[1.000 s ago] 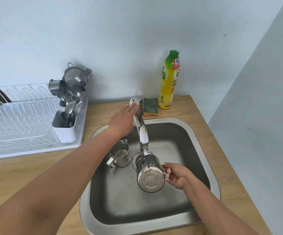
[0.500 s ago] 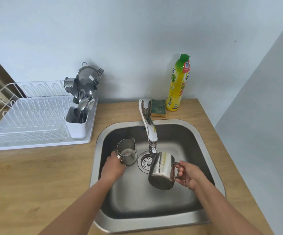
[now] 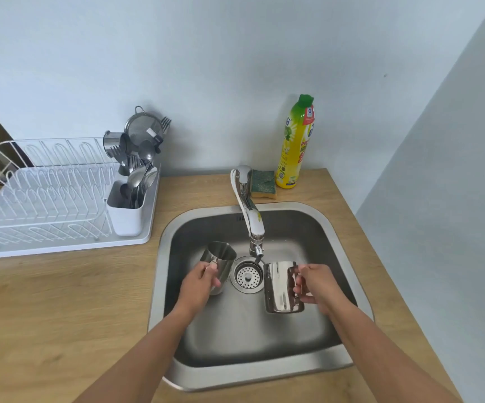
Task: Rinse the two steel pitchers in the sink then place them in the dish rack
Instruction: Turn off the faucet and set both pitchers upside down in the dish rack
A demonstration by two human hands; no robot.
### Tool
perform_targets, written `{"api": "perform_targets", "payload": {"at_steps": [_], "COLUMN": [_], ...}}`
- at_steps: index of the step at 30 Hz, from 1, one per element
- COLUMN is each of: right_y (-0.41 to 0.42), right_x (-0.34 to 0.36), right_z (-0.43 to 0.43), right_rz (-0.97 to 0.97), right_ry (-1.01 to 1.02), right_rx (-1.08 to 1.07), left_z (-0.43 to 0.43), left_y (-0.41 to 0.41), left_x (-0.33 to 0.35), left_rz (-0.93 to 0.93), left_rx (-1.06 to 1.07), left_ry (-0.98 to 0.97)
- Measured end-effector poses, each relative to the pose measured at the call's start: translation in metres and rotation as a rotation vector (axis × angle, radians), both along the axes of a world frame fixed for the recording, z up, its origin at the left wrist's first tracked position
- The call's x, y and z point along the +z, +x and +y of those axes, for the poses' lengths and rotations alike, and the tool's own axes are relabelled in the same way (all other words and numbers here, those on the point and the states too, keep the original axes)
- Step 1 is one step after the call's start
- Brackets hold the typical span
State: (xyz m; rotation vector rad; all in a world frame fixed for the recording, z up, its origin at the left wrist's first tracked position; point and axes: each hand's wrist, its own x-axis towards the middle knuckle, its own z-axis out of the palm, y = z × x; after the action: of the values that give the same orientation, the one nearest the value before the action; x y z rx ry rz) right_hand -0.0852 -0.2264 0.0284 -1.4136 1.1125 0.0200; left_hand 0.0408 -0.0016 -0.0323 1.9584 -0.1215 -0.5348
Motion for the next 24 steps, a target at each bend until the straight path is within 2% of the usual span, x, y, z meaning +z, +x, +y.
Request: {"api": "perform_targets", "payload": {"at_steps": [4, 7, 9, 11, 13, 16, 19, 24], "right_y": [-0.002, -0.004, -0.006, -0.009, -0.012, -0.019, -0.028, -0.045], "right_x": [0.010, 0.015, 0.017, 0.020, 0.020, 0.013, 0.004, 0.004], "right_z": [0.007, 0.012, 0.015, 0.021, 0.028, 0.038, 0.051, 0.072], "right_rz": [0.009, -0.004, 0.011, 0.055, 0.103, 0.175, 0.233, 0.278], "right_ry": [-0.128, -0.280, -0.410, -0.512, -0.584, -0.731, -0.939, -1.300], "right_rx": [0.122, 0.223, 0.321, 0.441, 0.525, 0.639, 0.824, 1.045], "left_z": [0.001, 0.003, 0.002, 0.003, 0.005, 0.011, 0.020, 0.031], "left_y": [0.003, 0.005, 0.003, 0.000, -0.002, -0.001, -0.005, -0.010], "left_x": [0.023, 0.040, 0.048, 0.051, 0.053, 0.052, 0.053, 0.054], "left_rz": [0.002, -0.110, -0.256, -0.485, -0.739, -0.980, -1.110, -1.200], "left_rx": [-0.165, -0.392, -0.578, -0.734, -0.848, -0.989, -1.061, -1.105], "left_ry": [-0.023, 0.141, 0.319, 0.538, 0.726, 0.943, 1.047, 1.079]}}
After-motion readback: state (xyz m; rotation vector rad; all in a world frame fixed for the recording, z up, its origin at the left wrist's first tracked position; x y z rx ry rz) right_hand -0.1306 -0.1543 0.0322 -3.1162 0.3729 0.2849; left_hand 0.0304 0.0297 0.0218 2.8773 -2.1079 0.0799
